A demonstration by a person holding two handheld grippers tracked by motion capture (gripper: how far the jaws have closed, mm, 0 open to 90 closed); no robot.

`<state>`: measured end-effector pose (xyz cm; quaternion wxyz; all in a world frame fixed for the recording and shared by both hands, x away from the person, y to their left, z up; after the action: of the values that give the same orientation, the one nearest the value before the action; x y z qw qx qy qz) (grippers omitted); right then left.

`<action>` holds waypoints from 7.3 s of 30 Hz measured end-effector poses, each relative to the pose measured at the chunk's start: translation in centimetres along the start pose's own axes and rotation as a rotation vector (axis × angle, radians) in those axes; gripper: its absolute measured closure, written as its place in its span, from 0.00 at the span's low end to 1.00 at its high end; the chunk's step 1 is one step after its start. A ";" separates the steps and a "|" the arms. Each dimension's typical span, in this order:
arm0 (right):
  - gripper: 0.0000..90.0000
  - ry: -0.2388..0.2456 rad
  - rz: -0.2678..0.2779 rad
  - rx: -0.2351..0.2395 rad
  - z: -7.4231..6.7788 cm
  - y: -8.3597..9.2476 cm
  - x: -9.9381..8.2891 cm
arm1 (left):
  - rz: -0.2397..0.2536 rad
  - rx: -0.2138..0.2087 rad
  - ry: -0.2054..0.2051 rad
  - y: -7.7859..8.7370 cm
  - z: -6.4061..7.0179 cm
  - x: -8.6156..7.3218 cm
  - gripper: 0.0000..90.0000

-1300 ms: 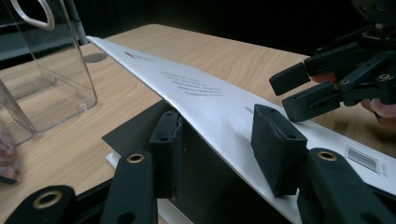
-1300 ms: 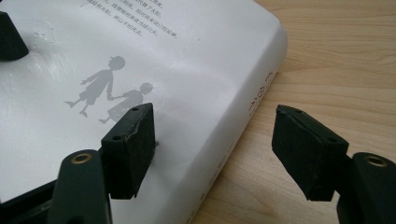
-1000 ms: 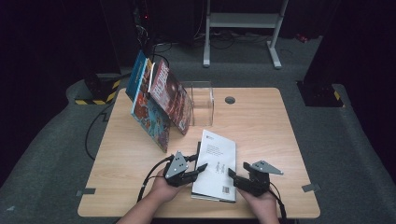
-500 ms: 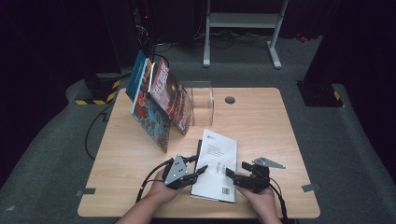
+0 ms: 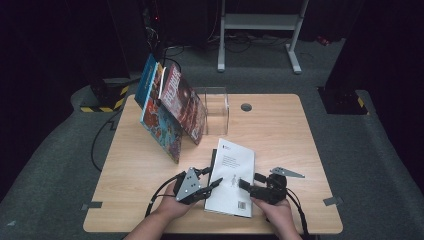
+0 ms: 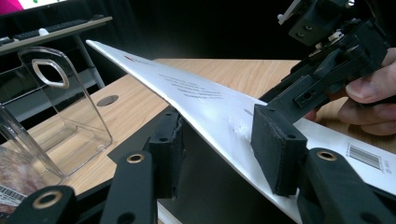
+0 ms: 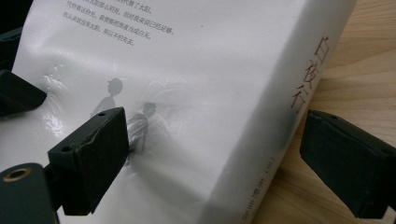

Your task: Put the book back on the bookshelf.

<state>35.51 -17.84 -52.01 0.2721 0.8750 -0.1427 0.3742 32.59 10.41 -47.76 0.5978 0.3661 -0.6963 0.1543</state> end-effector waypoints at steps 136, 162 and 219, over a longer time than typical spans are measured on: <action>0.39 0.316 0.209 -0.116 -3.0 2.8 2.4 | -0.075 0.092 0.141 -2.3 -0.9 0.3 0.62; 0.47 0.401 0.274 -0.100 -4.3 3.5 1.5 | -0.115 0.208 0.222 -1.5 0.6 0.4 0.61; 0.42 0.521 0.308 -0.136 -5.5 4.2 1.3 | -0.121 0.181 0.241 -2.2 0.7 0.3 0.45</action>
<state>31.27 -18.12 -46.39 0.2973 0.6976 -0.2239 0.6122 33.60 8.30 -48.18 0.6498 0.4387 -0.5795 0.2226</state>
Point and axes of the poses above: each handheld gripper's, and its own axes: y roughly backward along the jaws, x roughly out of its top, z roughly to its right, the point moved 1 cm from there along -y, roughly forward along the jaws, and after that the axes turned 7 degrees about x, right-handed, at the moved point
